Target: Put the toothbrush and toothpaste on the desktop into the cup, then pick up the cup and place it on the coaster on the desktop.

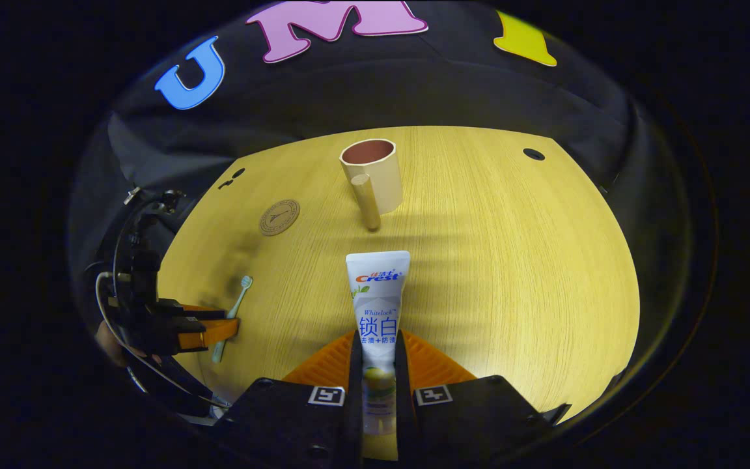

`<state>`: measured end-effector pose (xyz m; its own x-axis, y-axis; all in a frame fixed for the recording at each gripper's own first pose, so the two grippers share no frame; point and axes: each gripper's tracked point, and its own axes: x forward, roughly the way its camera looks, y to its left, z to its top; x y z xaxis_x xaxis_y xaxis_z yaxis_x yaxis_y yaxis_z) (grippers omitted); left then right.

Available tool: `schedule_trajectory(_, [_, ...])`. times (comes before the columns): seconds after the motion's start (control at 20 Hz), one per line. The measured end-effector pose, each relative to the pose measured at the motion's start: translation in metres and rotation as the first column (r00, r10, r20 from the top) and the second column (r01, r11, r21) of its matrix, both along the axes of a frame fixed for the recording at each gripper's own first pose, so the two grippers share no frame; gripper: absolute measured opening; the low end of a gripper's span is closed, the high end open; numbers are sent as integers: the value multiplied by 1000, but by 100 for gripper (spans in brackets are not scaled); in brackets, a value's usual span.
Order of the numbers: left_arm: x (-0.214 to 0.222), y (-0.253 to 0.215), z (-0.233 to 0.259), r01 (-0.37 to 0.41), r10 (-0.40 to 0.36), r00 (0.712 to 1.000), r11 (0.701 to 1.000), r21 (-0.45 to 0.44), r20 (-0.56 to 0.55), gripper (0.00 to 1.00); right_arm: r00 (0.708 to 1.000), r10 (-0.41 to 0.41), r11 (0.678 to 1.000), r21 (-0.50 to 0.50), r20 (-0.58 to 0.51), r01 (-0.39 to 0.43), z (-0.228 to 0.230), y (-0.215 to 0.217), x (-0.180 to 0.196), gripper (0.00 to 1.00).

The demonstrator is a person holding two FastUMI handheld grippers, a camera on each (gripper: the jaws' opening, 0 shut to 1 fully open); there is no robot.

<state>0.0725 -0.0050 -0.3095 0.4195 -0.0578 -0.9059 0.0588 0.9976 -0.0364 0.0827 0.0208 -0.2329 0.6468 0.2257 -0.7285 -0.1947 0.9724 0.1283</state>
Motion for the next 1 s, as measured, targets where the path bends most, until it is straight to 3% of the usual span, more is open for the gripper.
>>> schedule_trajectory(0.1, [-1,-3,0,-3,3,1000,1000,5,-26,24,1000,13,1000,-7,13,-12,3,-1,2,24])
schedule_trajectory(0.4, [-6,-15,-1,62,-60,995,998,16,-75,8,999,23,1000,17,47,-24,17,-5,5,24])
schedule_trajectory(0.6, [-12,-26,1,57,-61,996,997,-58,-71,7,994,28,999,35,110,-32,38,-3,30,24])
schedule_trajectory(0.75, [-6,-21,5,31,-31,999,999,-39,-10,6,983,39,998,41,179,-47,62,0,51,24])
schedule_trajectory(1.0, [3,-30,40,32,-24,994,997,-66,107,6,940,64,995,53,336,-86,117,16,97,24])
